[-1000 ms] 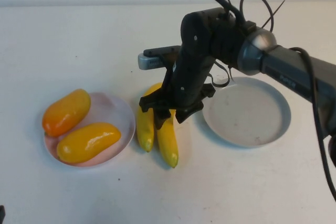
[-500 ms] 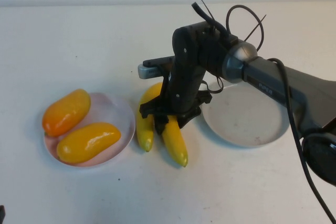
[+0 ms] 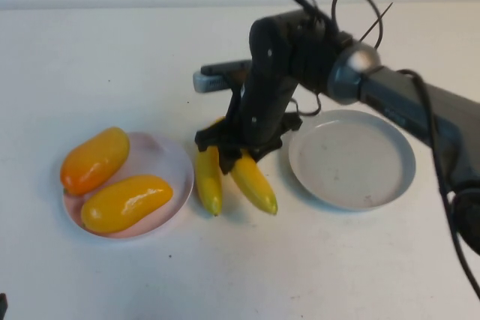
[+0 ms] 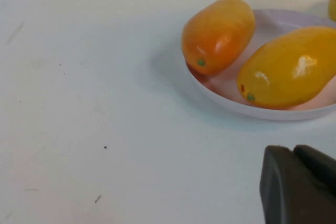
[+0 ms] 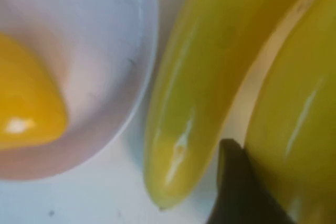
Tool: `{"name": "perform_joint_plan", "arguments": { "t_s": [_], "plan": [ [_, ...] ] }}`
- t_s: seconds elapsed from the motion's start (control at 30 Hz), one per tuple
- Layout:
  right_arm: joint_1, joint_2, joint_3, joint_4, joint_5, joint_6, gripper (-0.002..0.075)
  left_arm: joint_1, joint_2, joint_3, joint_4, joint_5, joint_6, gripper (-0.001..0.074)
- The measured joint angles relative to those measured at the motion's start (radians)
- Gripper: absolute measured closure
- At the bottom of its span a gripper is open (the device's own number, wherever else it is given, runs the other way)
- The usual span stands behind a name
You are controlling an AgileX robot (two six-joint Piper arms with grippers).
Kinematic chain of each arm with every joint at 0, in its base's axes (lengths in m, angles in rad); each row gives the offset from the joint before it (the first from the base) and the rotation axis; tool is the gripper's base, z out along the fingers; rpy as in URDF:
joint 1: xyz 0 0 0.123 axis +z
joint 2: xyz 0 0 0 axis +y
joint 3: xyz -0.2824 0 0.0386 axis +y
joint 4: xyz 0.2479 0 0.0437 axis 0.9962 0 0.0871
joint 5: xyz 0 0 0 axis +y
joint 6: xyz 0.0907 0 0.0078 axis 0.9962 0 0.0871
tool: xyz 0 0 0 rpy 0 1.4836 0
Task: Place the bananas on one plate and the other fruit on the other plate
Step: Put another type of fruit in the right plate
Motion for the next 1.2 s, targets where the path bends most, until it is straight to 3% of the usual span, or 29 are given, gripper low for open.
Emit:
{"name": "perform_joint_plan", "arguments": {
  "t_s": [0.2, 0.6, 1.07, 1.2],
  "plan": [
    [-0.033, -0.148, 0.004, -0.021, 0.004, -0.011, 0.0426, 0.000, 0.000, 0.000, 0.000, 0.000, 0.000, 0.0738],
    [-0.294, -0.341, 0.331, -0.070, 0.006, -0.013, 0.0426, 0.000, 0.000, 0.000, 0.000, 0.000, 0.000, 0.0738],
    [-0.301, -0.205, 0.407, -0.064, -0.010, -0.013, 0.0426, 0.000, 0.000, 0.000, 0.000, 0.000, 0.000, 0.0738],
    [-0.301, -0.194, 0.407, -0.064, -0.012, -0.013, 0.0379, 0.000, 0.000, 0.000, 0.000, 0.000, 0.000, 0.0738]
  ]
}}
